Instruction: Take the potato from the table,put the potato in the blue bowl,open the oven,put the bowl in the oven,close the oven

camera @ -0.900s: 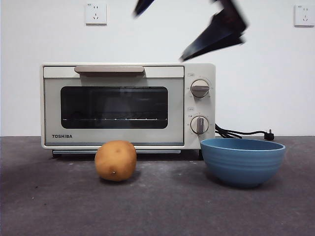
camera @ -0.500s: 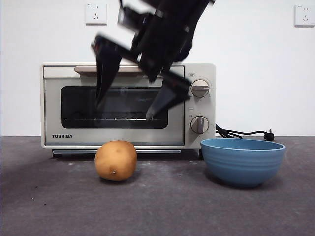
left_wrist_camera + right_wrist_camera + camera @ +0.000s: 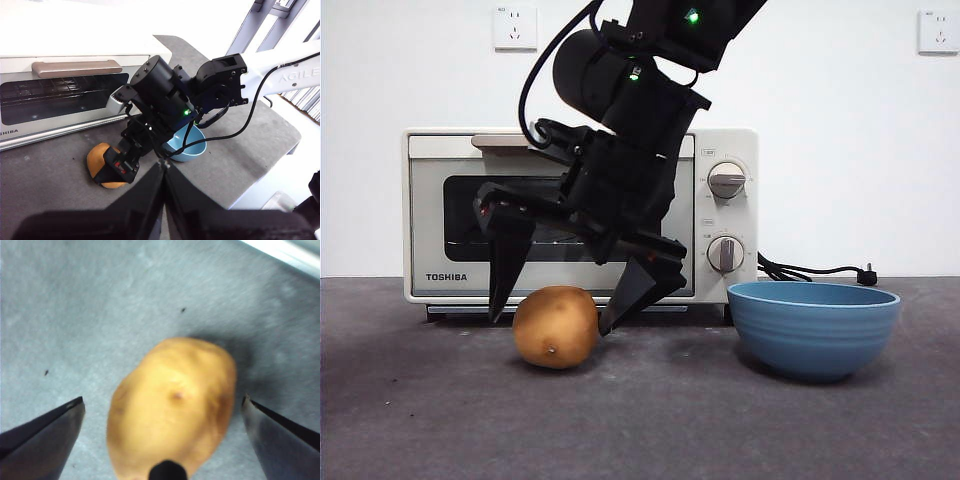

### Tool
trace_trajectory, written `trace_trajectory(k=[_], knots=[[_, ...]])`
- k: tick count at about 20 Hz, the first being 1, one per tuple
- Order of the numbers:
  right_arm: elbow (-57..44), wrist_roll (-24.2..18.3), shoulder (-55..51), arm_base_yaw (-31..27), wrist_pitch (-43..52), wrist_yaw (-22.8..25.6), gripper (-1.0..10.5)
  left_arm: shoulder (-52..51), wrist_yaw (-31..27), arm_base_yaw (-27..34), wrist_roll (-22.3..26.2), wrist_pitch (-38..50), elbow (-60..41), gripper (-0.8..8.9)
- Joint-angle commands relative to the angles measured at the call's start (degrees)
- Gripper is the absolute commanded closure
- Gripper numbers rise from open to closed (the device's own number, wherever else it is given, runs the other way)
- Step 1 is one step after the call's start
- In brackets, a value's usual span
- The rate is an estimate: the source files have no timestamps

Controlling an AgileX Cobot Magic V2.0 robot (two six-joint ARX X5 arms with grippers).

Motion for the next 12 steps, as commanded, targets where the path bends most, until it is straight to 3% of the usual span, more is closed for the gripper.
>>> trace_trajectory(k=[1,4,10,12], knots=[[0.15,0.52,0.83,0.63,0.81,1.31,6.7,-0.13,0.24,-0.24,0.72,0.09,0.07,8.21],[0.17,-0.02,0.57,0.59,0.96,1.42,9.7,-0.13,0.24,-0.24,0.72,0.09,0.07,8.21],[0.17,-2.62,-7.04,0.59,-2.84,1.81,9.6,-0.13,-1.27,-0.24,1.14,0.09,0.07,8.21],[0.17,-4.96,-13.20,0.33,-6.82,5.42,9.6,-0.13,-1.33,-0.35,1.20,0.09,0.07,8.21]])
